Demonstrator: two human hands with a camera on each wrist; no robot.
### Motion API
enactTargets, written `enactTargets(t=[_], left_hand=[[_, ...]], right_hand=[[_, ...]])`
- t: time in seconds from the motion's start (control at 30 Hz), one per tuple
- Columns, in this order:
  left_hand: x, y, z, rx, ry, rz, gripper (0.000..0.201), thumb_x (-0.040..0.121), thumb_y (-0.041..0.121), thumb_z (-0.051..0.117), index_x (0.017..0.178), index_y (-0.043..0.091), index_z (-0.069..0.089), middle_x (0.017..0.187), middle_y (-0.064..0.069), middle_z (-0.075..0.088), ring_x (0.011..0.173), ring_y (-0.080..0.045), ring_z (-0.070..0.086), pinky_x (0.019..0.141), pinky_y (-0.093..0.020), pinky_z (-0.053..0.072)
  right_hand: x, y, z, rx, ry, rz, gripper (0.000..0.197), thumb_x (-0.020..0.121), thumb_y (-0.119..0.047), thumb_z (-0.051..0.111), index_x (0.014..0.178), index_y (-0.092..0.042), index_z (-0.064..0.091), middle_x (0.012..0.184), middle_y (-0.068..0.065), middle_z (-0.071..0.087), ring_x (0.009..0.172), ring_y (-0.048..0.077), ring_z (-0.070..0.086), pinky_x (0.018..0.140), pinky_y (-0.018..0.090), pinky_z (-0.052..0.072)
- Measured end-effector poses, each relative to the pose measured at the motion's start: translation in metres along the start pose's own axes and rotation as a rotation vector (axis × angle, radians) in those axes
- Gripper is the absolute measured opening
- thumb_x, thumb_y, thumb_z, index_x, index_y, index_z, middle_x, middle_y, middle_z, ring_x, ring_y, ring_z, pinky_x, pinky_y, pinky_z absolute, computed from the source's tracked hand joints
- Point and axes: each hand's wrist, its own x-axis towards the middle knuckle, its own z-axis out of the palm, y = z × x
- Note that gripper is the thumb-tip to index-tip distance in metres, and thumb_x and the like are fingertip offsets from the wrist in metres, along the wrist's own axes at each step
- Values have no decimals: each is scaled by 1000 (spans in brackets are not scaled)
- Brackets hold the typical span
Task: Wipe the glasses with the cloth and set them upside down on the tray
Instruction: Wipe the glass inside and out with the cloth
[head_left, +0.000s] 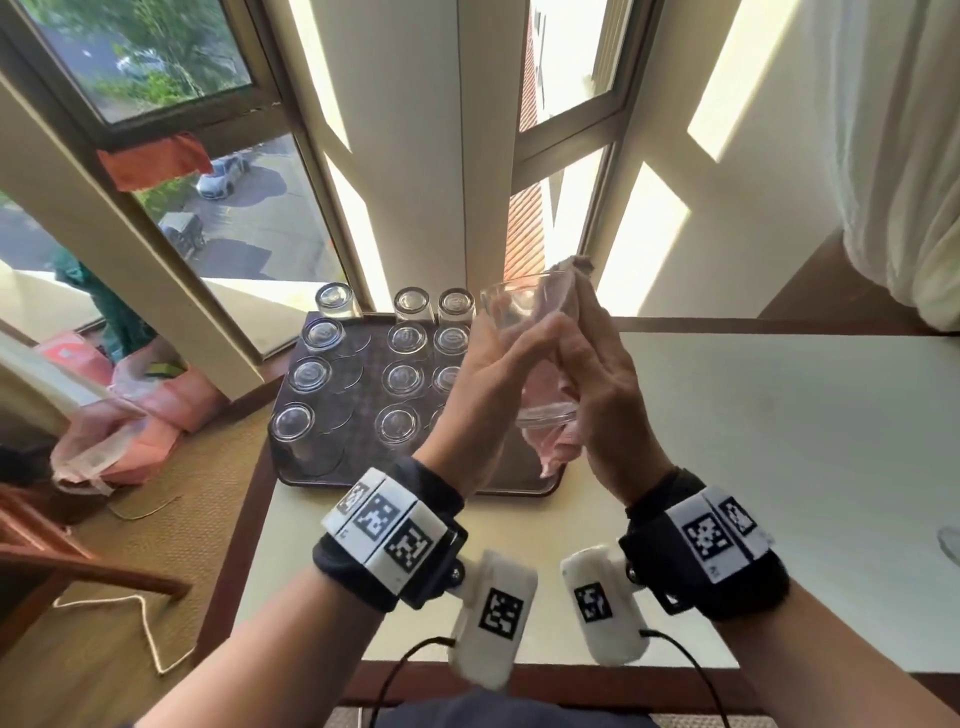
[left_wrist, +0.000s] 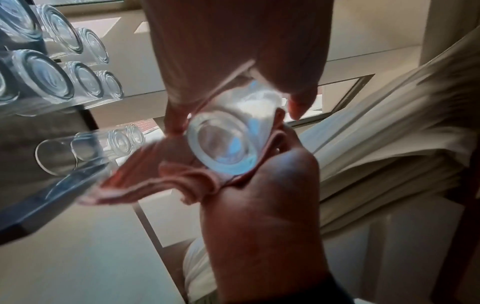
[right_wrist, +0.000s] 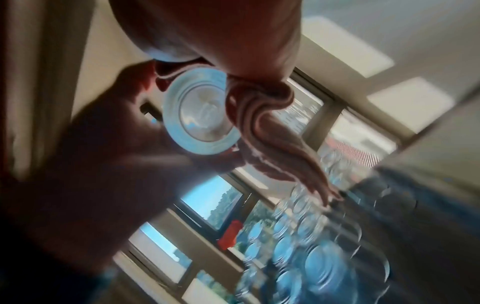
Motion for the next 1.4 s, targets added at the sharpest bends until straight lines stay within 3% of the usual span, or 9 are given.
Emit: enactTargets(t=[0.13, 0.23, 0.33, 0.43, 0.77, 0.9, 1.07, 1.27, 1.4], left_hand=[[1, 1, -6, -126, -85, -80, 67, 92, 44, 52, 152, 16, 37, 148, -26, 45, 132, -47, 49, 108, -66, 40], [-2, 2, -8, 15, 13, -54, 74, 82, 57, 67, 142, 17, 50, 136, -15, 61, 124, -35, 60, 103, -51, 50], [-4, 1, -2, -14, 134, 4, 49, 95, 30, 63, 137, 8, 54, 124, -9, 69, 108, -20, 69, 90, -33, 57], [-7, 1, 8, 14, 116, 6, 40, 100, 16, 54, 137, 4, 46, 127, -14, 65, 107, -20, 70, 87, -33, 59], [2, -2, 5, -195, 85, -152, 62, 88, 45, 60, 131, 1, 53, 120, -30, 61, 103, -35, 63, 92, -47, 56], [10, -4, 1, -260, 88, -170, 65, 81, 51, 66, 128, 9, 53, 114, -23, 65, 108, -39, 60, 96, -52, 53], [18, -19, -3, -79, 60, 28, 91, 63, 50, 88, 136, 26, 38, 132, -13, 54, 121, -38, 59, 96, -46, 54], [17, -45, -3, 1, -7, 85, 88, 63, 43, 90, 133, 33, 37, 108, -4, 59, 104, -24, 65, 96, -44, 55], [21, -50, -10, 4, -22, 44, 102, 60, 48, 91, 140, 24, 32, 104, -9, 62, 97, -27, 66, 91, -45, 56]], right_hand=[[1, -16, -7, 347, -66, 138, 54, 99, -29, 37, 151, -15, 37, 141, 4, 58, 124, 20, 61, 100, 47, 52], [1, -16, -9, 272, -8, 87, 51, 100, -28, 40, 151, -20, 36, 145, 3, 52, 127, 20, 58, 101, 47, 52], [0, -7, -7, 43, 39, -45, 53, 102, -25, 40, 154, -22, 32, 141, 7, 48, 130, 22, 53, 101, 50, 52], [-1, -2, -2, 16, 16, -100, 55, 102, -22, 37, 155, -16, 28, 143, 4, 47, 134, 17, 50, 105, 43, 49], [-12, -5, -9, 410, -53, 276, 45, 102, -27, 37, 142, -13, 50, 134, 9, 64, 122, 26, 62, 103, 46, 51], [-16, -2, -10, 528, -40, 371, 35, 103, -28, 35, 122, -17, 62, 118, 5, 72, 110, 24, 69, 89, 36, 58], [-13, -2, -13, 550, 35, 450, 42, 106, -29, 34, 131, -5, 56, 123, 22, 67, 109, 35, 68, 81, 36, 60], [-11, 6, -21, 332, 133, 503, 34, 106, -27, 41, 109, -5, 68, 96, 14, 76, 84, 25, 75, 66, 31, 61], [-18, 16, -27, 88, 139, 494, 36, 106, -25, 44, 105, 1, 70, 102, 27, 71, 95, 45, 69, 86, 56, 56]])
